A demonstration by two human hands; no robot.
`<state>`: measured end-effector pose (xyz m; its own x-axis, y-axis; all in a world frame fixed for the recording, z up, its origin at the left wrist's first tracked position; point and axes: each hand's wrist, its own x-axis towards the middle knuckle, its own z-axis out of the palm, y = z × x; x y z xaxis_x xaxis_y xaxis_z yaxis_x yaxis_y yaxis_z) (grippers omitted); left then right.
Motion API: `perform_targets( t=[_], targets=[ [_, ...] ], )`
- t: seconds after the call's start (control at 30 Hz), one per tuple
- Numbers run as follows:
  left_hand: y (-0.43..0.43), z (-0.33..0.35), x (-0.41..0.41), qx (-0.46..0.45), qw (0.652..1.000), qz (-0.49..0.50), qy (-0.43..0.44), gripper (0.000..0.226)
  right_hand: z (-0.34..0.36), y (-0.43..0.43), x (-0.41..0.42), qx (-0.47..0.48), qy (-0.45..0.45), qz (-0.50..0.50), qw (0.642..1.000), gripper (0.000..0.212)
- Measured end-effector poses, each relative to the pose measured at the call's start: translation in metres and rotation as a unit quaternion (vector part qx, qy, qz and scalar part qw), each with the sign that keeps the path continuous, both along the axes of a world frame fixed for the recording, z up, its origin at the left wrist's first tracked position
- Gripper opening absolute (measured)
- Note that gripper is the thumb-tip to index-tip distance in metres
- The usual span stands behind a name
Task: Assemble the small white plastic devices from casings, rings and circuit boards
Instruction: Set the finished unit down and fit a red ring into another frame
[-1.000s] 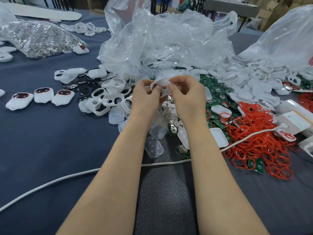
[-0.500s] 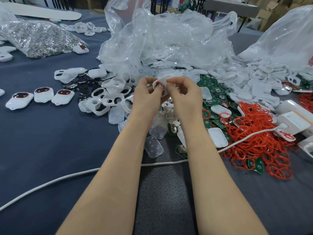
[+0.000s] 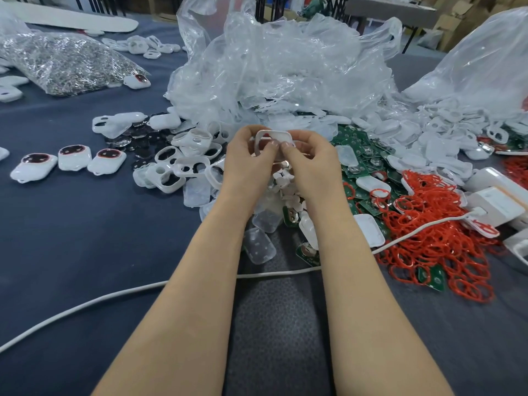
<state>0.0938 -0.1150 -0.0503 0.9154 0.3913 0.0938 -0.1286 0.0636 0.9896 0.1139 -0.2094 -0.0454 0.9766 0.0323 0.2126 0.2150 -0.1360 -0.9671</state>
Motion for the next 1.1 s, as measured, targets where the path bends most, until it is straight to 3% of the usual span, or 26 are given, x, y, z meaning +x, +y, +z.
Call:
perform_targets(
  t=[0.13,0.3,0.43,0.53,0.77,0.87,0.97,1.03,1.1],
  targets=[
    [0.001,0.001,-0.002,0.044,0.999,0.004,0.003,0.016,0.001,-0.003,0.001,-0.014,0.02,0.014,1.0,0.007],
    [0.0,0.0,-0.002,-0.014,1.0,-0.006,0.025,0.027,0.0,-0.001,-0.001,0.015,0.033,-0.011,0.999,0.01],
    [-0.001,0.002,-0.004,-0.021,0.999,0.011,0.031,0.011,-0.003,0.003,-0.006,-0.133,-0.113,-0.06,0.983,0.022],
    [0.0,0.002,-0.005,-0.051,0.998,0.014,0.026,0.017,-0.004,0.007,-0.008,-0.187,-0.16,-0.044,0.968,0.018],
    [-0.003,0.004,-0.005,-0.039,0.999,0.013,0.03,0.008,-0.005,0.006,-0.006,-0.172,-0.121,-0.036,0.977,0.009],
    [-0.002,0.006,-0.006,-0.05,0.998,0.027,0.02,0.007,-0.003,0.009,-0.006,-0.112,-0.089,-0.044,0.989,0.011],
    [0.008,0.008,-0.007,-0.061,0.992,0.111,0.026,0.013,0.003,0.013,-0.007,-0.042,-0.06,-0.066,0.995,0.01],
    [0.02,0.012,-0.009,-0.078,0.979,0.186,0.016,0.018,0.005,0.02,-0.007,-0.119,-0.062,-0.042,0.99,0.007],
    [0.034,0.02,-0.013,-0.128,0.963,0.237,-0.014,0.02,0.002,0.032,-0.007,-0.27,-0.075,-0.029,0.959,0.012]
  ],
)
